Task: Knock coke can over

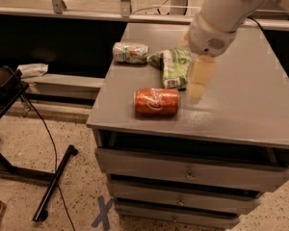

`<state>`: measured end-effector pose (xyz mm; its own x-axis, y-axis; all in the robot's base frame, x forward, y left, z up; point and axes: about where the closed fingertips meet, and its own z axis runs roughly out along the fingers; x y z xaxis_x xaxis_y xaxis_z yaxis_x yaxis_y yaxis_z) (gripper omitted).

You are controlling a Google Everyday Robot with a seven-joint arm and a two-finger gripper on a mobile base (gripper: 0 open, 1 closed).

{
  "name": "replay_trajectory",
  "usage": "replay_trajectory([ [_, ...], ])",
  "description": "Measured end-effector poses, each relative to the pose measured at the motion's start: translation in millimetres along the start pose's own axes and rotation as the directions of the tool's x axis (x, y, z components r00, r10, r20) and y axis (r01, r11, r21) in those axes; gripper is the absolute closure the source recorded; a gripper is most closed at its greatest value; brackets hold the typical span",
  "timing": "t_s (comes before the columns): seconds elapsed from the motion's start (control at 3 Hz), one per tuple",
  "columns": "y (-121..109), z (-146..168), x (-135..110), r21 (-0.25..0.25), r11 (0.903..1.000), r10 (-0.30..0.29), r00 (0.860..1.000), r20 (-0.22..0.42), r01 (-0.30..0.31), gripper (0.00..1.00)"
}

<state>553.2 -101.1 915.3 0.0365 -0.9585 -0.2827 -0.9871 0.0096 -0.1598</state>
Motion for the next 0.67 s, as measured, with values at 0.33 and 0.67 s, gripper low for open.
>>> replay_trajectory([
  [0.33,-13,-50,44,0.098,0.9905,0.096,0.995,0.014,-0.096,0.00],
  [0.67,-20,-69,57,0.139,0.9801,0.140,0.990,0.021,-0.141,0.00],
])
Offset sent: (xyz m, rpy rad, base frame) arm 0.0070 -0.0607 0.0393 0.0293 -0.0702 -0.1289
